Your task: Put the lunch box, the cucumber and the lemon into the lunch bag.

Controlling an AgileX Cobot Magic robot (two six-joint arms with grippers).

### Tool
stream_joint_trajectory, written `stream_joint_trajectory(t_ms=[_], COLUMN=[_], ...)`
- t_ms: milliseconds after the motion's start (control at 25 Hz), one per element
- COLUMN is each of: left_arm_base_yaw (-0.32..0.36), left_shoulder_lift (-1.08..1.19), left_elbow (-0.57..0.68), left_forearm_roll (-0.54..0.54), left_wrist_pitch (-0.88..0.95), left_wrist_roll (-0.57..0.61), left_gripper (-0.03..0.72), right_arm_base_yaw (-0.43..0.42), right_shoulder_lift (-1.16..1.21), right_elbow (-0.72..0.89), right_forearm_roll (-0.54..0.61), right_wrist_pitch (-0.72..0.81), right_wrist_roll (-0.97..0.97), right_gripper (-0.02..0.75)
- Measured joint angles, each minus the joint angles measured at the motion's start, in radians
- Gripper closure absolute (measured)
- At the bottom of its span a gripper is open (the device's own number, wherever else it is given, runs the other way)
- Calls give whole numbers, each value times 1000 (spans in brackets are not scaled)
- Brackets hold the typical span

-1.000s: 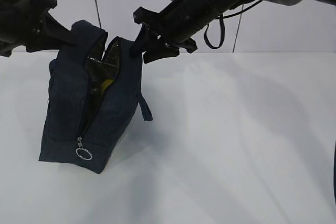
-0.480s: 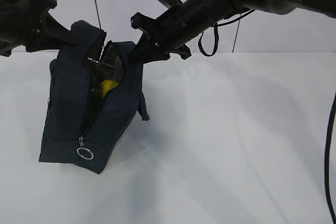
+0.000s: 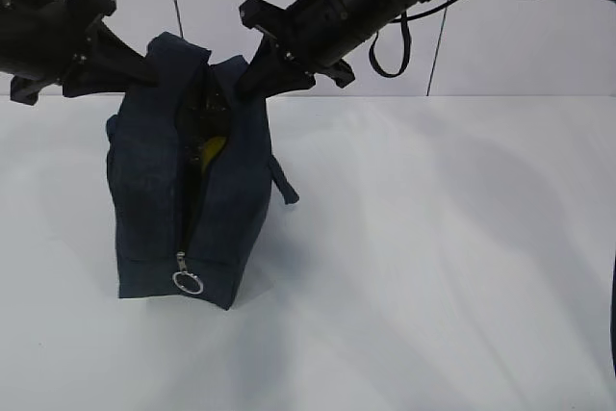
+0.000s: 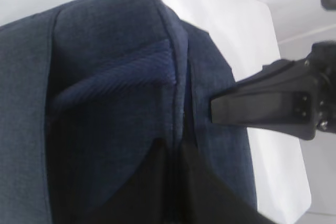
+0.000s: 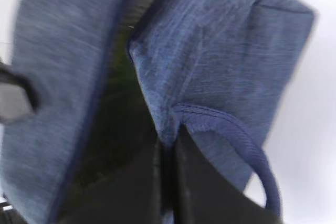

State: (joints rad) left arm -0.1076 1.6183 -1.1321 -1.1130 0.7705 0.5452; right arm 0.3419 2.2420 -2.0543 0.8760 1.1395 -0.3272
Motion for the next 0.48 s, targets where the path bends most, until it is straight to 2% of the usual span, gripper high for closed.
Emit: stream_joint_trajectory(t_ms=[280, 480], left_arm_base_yaw=[-129, -202], left_shoulder_lift=[0, 2], left_elbow=[0, 0], left_forearm_roll=[-25, -84], left_wrist_pitch=[-53, -131], left_wrist_roll=[7, 8], left_gripper=[678, 678], right_arm_base_yaw=[-23, -73], right_shoulder_lift=[-84, -132], right_elbow=[-21, -21], right_forearm_roll=[-223, -281], right_wrist_pitch=[81, 105], right_wrist_roll=[162, 196], right_gripper=[715, 715])
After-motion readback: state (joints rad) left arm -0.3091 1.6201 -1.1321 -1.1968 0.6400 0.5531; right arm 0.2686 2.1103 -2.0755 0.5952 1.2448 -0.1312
